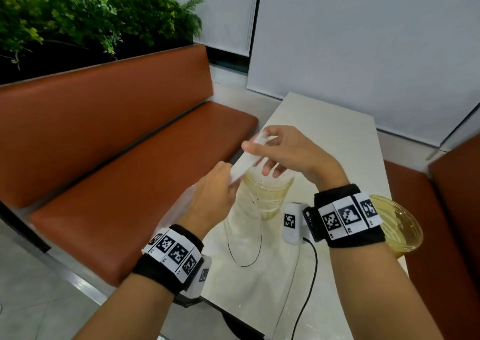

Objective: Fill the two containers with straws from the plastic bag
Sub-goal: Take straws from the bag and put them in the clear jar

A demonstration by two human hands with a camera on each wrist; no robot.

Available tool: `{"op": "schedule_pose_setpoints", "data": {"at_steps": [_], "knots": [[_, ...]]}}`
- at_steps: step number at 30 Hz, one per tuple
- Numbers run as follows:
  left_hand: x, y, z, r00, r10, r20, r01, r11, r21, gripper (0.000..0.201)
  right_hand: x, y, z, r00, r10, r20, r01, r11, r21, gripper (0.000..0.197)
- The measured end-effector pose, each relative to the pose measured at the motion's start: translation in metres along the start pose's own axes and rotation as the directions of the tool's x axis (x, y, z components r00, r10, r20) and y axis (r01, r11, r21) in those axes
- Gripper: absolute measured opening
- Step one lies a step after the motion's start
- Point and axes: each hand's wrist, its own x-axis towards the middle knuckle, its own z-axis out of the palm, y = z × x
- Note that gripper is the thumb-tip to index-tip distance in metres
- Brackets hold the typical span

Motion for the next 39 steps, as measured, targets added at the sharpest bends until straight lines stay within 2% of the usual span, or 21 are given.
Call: {"op": "schedule_pose_setpoints", "data": {"at_steps": [2, 5, 6, 8, 9, 12, 16, 18, 19, 22, 24, 27, 30, 32, 34, 35, 37, 38, 39], "knots": [[0.005, -0.001, 0.001, 0.999, -0.033, 0.004, 0.033, 0.995, -0.090, 0.024, 0.004, 0.005, 0.014, 0.995, -0.058, -0.077, 0.061, 0.997, 0.040, 0.039], [0.007, 0.005, -0.004, 0.997, 0.062, -0.047, -0.073, 0.954, -0.291, 0.039, 0.013, 0.017, 0.050, 0.944, -0.287, -0.161, 0.264, 0.952, -0.153, 0.032], [0.008, 0.006, -0.006, 0.997, 0.062, -0.046, -0.074, 0.938, -0.337, 0.038, 0.015, 0.021, 0.061, 0.923, -0.332, -0.192, 0.295, 0.935, -0.198, 0.033], [0.007, 0.010, -0.011, 1.000, -0.001, -0.012, -0.003, 0.931, -0.364, 0.010, 0.019, 0.024, 0.073, 0.899, -0.338, -0.279, 0.293, 0.937, -0.189, 0.042], [0.005, 0.012, -0.013, 0.999, -0.035, 0.009, 0.036, 0.940, -0.339, 0.007, 0.020, 0.022, 0.072, 0.889, -0.334, -0.315, 0.290, 0.940, -0.178, 0.044], [0.001, 0.007, -0.014, 0.996, -0.085, 0.020, 0.087, 0.981, -0.173, 0.028, 0.018, 0.002, 0.049, 0.846, -0.372, -0.382, 0.327, 0.928, -0.181, 0.045], [-0.002, 0.000, -0.015, 0.997, -0.074, 0.004, 0.073, 0.965, -0.253, 0.033, 0.012, -0.031, -0.006, 0.720, -0.437, -0.539, 0.406, 0.895, -0.184, 0.045], [-0.003, 0.000, -0.022, 0.998, -0.070, -0.004, 0.067, 0.965, -0.252, 0.041, 0.015, -0.032, -0.031, 0.652, -0.467, -0.597, 0.371, 0.884, -0.286, 0.050], [-0.004, 0.001, -0.026, 0.998, -0.068, -0.007, 0.064, 0.968, -0.241, 0.043, 0.018, -0.029, -0.039, 0.639, -0.475, -0.605, 0.328, 0.880, -0.343, 0.052], [-0.003, 0.003, -0.035, 0.999, -0.041, -0.016, 0.037, 0.975, -0.220, 0.048, 0.033, -0.008, -0.044, 0.685, -0.437, -0.583, 0.191, 0.880, -0.434, 0.047], [-0.002, 0.003, -0.039, 0.999, -0.031, -0.021, 0.026, 0.977, -0.210, 0.050, 0.045, 0.014, -0.033, 0.754, -0.374, -0.539, 0.122, 0.887, -0.445, 0.044], [-0.002, 0.002, -0.041, 1.000, -0.008, -0.024, 0.003, 0.977, -0.212, 0.052, 0.058, 0.055, -0.012, 0.862, -0.174, -0.477, -0.035, 0.917, -0.398, 0.049], [-0.002, 0.000, -0.042, 1.000, -0.002, -0.015, -0.001, 0.975, -0.224, 0.051, 0.066, 0.092, 0.004, 0.878, -0.045, -0.477, -0.203, 0.867, -0.456, 0.045], [-0.002, -0.002, -0.043, 1.000, -0.004, -0.014, 0.001, 0.974, -0.229, 0.052, 0.066, 0.096, 0.005, 0.841, -0.061, -0.537, -0.204, 0.885, -0.420, 0.046], [-0.001, -0.004, -0.044, 1.000, 0.004, -0.022, -0.008, 0.977, -0.212, 0.054, 0.065, 0.087, 0.000, 0.779, -0.184, -0.599, -0.032, 0.943, -0.331, 0.061], [-0.001, -0.005, -0.045, 1.000, 0.001, -0.022, -0.006, 0.980, -0.197, 0.055, 0.065, 0.079, -0.003, 0.737, -0.276, -0.617, 0.079, 0.942, -0.327, 0.067], [0.001, -0.004, -0.046, 1.000, -0.003, -0.008, 0.002, 0.982, -0.191, 0.055, 0.068, 0.064, -0.009, 0.646, -0.458, -0.610, 0.222, 0.878, -0.424, 0.069], [0.001, -0.003, -0.047, 1.000, 0.000, -0.001, 0.000, 0.981, -0.194, 0.056, 0.072, 0.060, -0.009, 0.618, -0.532, -0.579, 0.248, 0.831, -0.499, 0.062], [0.002, -0.003, -0.047, 1.000, 0.003, 0.003, -0.003, 0.981, -0.194, 0.057, 0.075, 0.056, -0.009, 0.611, -0.595, -0.522, 0.252, 0.771, -0.585, 0.052]]}}
